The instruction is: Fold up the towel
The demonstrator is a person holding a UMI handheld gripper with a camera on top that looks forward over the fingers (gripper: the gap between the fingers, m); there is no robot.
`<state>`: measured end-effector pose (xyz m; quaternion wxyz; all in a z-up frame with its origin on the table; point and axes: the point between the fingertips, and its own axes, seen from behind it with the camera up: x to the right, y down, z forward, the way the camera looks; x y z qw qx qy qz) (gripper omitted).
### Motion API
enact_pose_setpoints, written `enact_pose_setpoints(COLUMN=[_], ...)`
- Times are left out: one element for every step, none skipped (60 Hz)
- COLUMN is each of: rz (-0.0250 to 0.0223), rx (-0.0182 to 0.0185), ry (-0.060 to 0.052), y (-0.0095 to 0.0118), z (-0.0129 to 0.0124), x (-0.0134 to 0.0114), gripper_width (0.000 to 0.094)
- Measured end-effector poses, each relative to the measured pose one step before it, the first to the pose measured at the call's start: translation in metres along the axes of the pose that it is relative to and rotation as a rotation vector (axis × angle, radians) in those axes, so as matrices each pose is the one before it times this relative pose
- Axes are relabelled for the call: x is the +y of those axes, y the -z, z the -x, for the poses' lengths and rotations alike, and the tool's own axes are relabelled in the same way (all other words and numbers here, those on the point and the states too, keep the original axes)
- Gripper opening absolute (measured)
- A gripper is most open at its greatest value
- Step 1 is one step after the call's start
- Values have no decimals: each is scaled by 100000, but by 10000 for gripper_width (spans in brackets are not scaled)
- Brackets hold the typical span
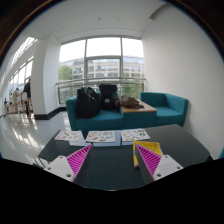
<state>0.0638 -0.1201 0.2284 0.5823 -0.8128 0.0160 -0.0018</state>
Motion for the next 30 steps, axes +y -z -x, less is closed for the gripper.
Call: enact_pose_setpoints(rz=[240, -107, 470, 310, 109, 162, 237, 163, 142, 105, -75, -53, -14, 43, -35, -122, -207, -107, -8, 83, 69, 35, 3, -60, -94, -57, -16, 99, 128, 114], rx=[-1171, -1171, -864, -1005, -722, -924, -961, -661, -487, -286, -350, -207, -85, 34, 147, 185, 151, 89, 35, 14, 28, 72, 83, 66, 91, -137, -70, -24, -2, 2], ry=[334, 360, 241, 143, 65, -221, -561, -171, 122, 193, 303, 406, 386, 323, 182, 18, 28, 125, 210, 214, 100, 81, 36, 75, 154, 92, 174, 170, 91, 43], y=[204, -279, 542, 255, 239, 152, 131, 139, 131, -3, 120, 84, 59, 69, 59, 50, 74, 70, -127, 45, 75, 45, 44, 36, 49, -109, 45, 53, -6, -11], z=[611, 544, 731, 498, 383, 433, 437, 382, 287, 299, 142, 174, 123, 85, 55, 15, 22, 37, 22, 47, 55, 33, 21, 12, 15, -52, 3, -17, -11, 2], x=[213, 724, -8, 240, 88, 122, 149, 79, 50, 33, 91, 17, 11, 44, 25, -18, -24, -36, -115, 48, 89, 93, 55, 60, 48, -83, 43, 4, 56, 35], gripper_width=[858, 862, 864, 859, 860, 858, 858, 857, 857, 858, 857, 856, 857, 857, 860, 860, 859, 859, 857, 857, 857, 858, 859, 859, 859, 858, 856, 854, 856, 857])
